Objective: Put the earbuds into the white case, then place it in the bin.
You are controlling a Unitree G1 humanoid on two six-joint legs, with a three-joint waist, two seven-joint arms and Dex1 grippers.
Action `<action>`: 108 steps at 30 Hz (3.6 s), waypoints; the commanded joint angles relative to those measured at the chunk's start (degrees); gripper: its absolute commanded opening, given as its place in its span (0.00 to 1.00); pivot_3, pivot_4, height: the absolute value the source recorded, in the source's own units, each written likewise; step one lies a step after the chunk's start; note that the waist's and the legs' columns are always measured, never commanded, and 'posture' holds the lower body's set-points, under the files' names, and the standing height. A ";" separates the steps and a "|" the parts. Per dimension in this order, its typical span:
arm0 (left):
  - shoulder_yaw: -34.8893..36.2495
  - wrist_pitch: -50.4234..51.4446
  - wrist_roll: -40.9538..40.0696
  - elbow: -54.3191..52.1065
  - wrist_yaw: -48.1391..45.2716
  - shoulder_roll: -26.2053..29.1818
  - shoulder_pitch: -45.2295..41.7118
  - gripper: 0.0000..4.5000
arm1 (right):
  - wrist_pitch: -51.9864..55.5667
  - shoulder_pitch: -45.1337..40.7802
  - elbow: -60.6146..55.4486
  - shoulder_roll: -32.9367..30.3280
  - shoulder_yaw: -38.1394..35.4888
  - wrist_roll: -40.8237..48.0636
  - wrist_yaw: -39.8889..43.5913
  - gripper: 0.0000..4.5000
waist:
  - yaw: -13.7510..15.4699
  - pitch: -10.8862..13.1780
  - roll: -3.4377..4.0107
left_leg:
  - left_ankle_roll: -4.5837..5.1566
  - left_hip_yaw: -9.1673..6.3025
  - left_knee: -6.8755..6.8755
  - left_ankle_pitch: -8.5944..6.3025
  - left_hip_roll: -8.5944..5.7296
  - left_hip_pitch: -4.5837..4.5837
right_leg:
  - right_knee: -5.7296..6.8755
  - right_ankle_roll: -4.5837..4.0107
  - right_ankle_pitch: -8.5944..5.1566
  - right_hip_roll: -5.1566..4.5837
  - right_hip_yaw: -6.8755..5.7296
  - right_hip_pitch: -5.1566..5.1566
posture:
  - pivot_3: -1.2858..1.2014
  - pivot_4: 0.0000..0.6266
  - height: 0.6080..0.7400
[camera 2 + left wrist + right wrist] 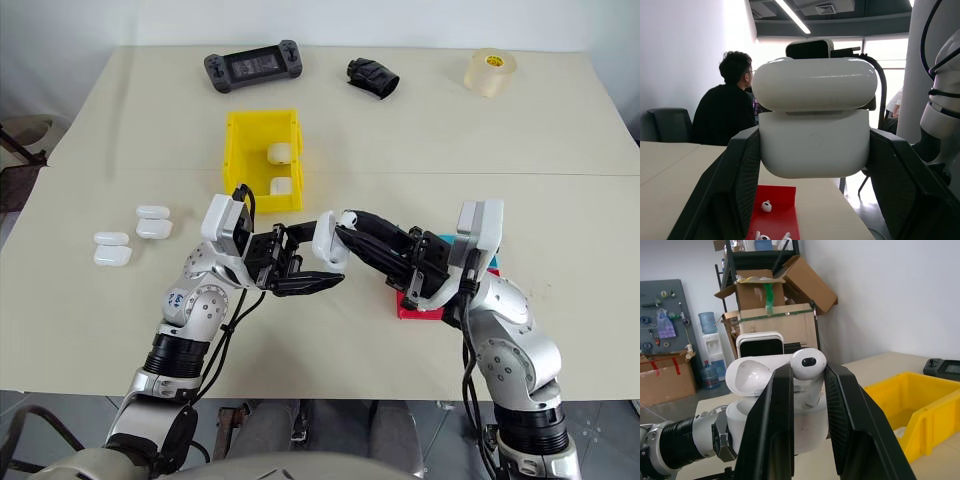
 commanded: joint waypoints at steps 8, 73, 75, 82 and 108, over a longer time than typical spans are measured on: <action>0.43 -1.19 -1.29 -2.68 -0.08 -1.03 -0.55 0.62 | 0.32 -0.08 0.16 0.40 0.69 -0.76 0.82 0.11 | 0.01 0.00 0.00 | 0.00 0.00 0.00 0.00 0.01 0.00 | 0.00 0.00 0.00 0.00 0.00 0.00 | 0.52 0.24 1.00; 0.89 -3.97 0.85 -1.94 -0.31 -0.77 1.81 0.62 | 5.58 -0.36 -1.79 -8.38 -7.51 2.01 5.39 0.62 | 0.24 0.00 -0.01 | 0.00 -0.01 -0.03 0.00 0.21 -0.03 | -0.12 0.00 0.00 -0.01 -0.03 0.02 | 0.52 0.24 1.00; 1.06 -4.94 1.45 -1.75 -0.48 -0.09 2.67 0.62 | 6.36 3.12 -2.20 -11.77 -12.43 3.26 5.99 0.62 | 0.18 0.01 -0.01 | 0.01 0.01 -0.03 -0.01 0.21 -0.04 | -0.17 0.00 0.00 -0.01 -0.03 0.03 | 0.52 0.24 1.00; -0.06 -11.17 4.59 -1.78 -1.66 1.44 5.41 0.62 | 1.85 18.01 7.15 -20.62 -25.76 -3.54 14.20 0.80 | 0.44 0.01 -0.02 | 0.03 0.07 -0.09 -0.01 0.21 -0.02 | -0.30 0.00 0.00 0.00 -0.07 0.12 | 0.52 0.24 1.00; -3.31 -14.09 6.60 -8.56 6.66 1.24 11.18 0.62 | 6.32 -30.70 44.82 -35.98 14.28 -41.00 23.91 1.00 | 0.14 0.04 0.19 | 0.07 0.18 -0.01 -0.06 0.26 -0.28 | -0.68 -0.02 0.03 -0.05 -0.02 -0.02 | 0.52 0.24 1.00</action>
